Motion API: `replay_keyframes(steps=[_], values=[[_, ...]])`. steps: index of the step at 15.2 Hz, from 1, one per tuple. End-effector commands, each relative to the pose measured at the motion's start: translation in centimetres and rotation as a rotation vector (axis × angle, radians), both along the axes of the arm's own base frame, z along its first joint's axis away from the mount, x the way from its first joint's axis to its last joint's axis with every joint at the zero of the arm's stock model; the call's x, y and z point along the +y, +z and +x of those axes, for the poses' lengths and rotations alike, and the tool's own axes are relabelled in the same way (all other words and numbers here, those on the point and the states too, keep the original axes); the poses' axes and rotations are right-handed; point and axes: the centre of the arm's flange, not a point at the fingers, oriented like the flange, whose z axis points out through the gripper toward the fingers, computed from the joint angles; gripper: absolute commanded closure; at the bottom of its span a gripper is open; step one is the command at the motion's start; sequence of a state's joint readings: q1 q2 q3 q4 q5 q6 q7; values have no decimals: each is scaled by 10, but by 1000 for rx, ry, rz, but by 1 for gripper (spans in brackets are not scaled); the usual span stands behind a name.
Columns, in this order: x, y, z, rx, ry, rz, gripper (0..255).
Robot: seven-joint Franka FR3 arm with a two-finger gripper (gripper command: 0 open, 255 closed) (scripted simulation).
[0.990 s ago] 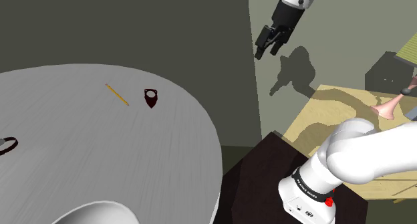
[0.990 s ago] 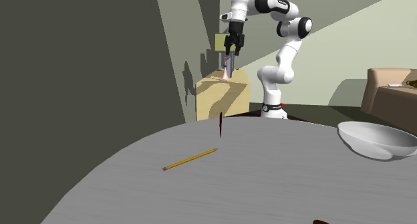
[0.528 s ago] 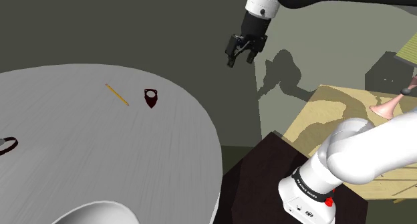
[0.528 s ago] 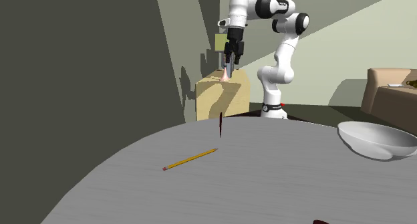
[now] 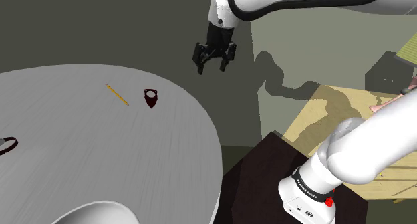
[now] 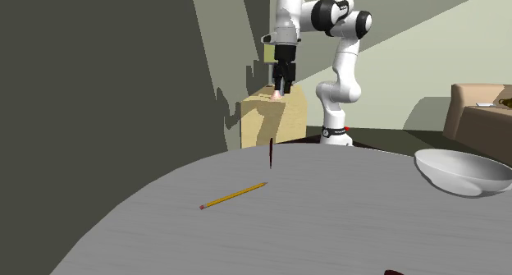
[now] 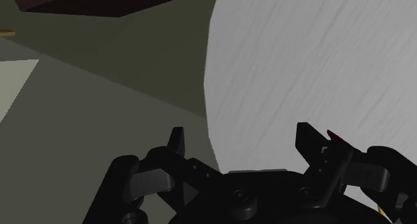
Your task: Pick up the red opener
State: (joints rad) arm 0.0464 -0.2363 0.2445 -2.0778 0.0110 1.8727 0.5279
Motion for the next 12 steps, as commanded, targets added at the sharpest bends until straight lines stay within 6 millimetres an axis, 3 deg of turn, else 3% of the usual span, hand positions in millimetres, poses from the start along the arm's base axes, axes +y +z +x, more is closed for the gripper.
replay_keyframes(steps=[1, 12], values=[[21, -12, 14, 10, -24, 4, 0], [109, -80, 114, 60, -147, 21, 0]])
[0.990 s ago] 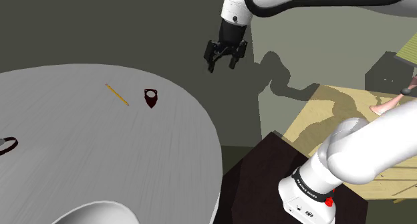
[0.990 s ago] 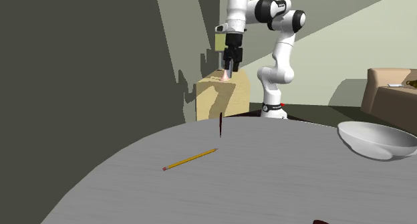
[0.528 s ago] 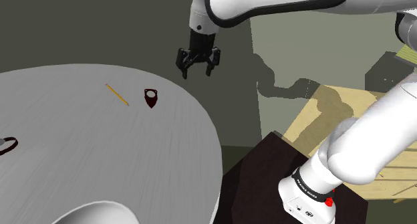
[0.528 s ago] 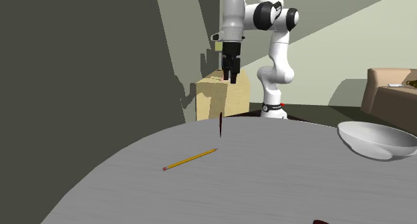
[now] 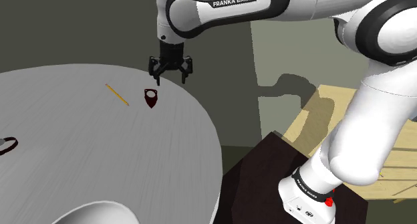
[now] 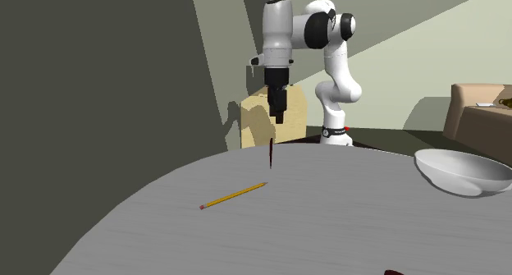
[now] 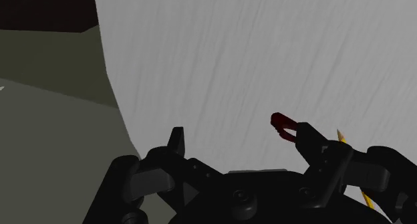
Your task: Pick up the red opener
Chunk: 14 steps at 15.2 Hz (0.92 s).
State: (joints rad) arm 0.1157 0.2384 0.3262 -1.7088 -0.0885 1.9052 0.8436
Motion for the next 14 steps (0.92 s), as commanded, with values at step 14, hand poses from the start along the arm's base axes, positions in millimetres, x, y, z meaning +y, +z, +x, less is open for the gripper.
replay_keyframes(steps=[14], values=[[50, -80, 62, 31, -76, 10, 0]])
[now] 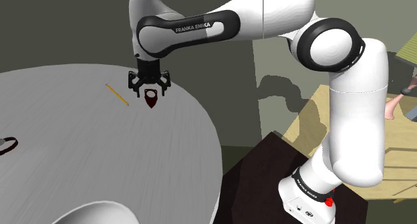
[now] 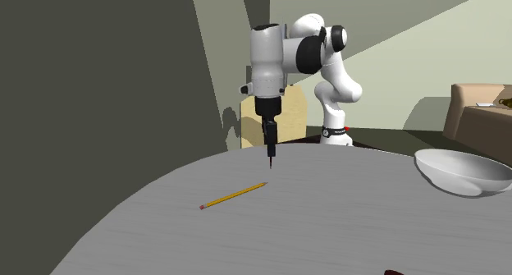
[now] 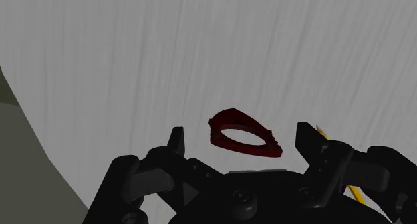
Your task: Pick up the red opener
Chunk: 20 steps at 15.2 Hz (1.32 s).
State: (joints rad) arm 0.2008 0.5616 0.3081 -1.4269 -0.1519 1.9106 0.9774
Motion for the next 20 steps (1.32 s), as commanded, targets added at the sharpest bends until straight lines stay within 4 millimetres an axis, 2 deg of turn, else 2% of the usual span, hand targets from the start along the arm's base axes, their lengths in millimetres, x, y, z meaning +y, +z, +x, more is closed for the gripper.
replay_keyframes(steps=[1, 2, 11, 20], values=[[0, -4, 0, -1, 0, 0, 0], [0, -3, 1, -1, 0, 0, 255], [0, -4, 0, -1, 0, 0, 255], [0, 44, 0, -1, 0, 0, 255]])
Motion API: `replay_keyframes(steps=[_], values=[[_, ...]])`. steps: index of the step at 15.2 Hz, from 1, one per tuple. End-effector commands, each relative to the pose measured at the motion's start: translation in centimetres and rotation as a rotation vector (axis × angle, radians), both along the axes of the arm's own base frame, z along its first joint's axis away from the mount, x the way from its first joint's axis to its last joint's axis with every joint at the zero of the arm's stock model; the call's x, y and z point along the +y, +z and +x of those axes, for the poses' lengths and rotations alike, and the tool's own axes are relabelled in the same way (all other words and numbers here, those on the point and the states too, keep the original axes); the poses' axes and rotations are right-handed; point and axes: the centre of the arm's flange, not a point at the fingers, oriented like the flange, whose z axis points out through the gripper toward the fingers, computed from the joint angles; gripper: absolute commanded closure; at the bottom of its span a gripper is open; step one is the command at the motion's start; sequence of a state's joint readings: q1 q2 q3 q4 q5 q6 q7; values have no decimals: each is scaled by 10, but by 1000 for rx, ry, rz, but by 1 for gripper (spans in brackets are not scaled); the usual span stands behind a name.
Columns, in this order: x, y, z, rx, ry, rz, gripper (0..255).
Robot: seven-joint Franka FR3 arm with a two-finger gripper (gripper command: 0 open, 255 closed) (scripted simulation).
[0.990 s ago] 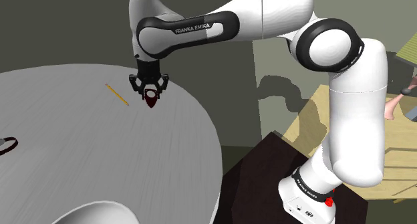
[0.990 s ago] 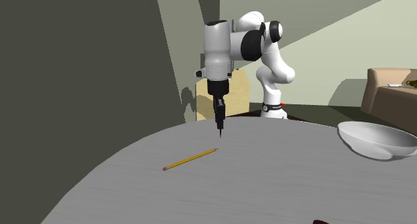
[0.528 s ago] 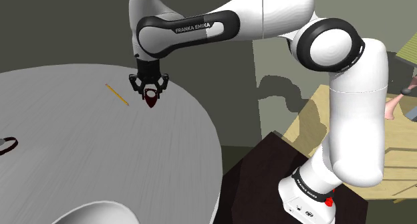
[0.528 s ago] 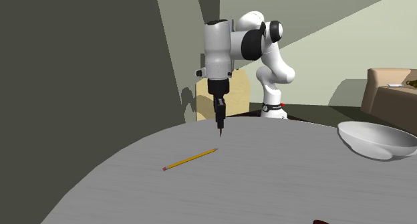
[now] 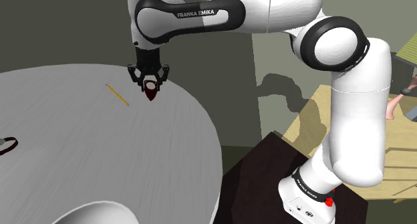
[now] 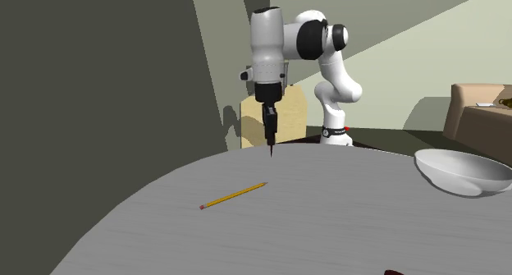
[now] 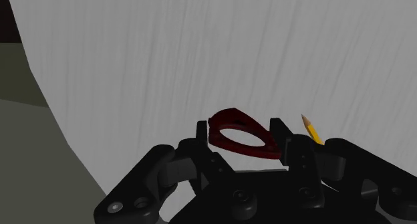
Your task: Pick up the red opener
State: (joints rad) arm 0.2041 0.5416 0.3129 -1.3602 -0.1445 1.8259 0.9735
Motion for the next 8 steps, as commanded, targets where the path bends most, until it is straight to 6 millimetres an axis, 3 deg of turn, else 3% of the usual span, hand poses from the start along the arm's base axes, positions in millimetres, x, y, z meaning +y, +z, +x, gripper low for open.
replay_keyframes(steps=[1, 6, 8], values=[[0, 11, 0, 0, 0, 0, 255], [0, 37, 0, 0, 0, 0, 255], [0, 38, 0, 0, 0, 0, 255]])
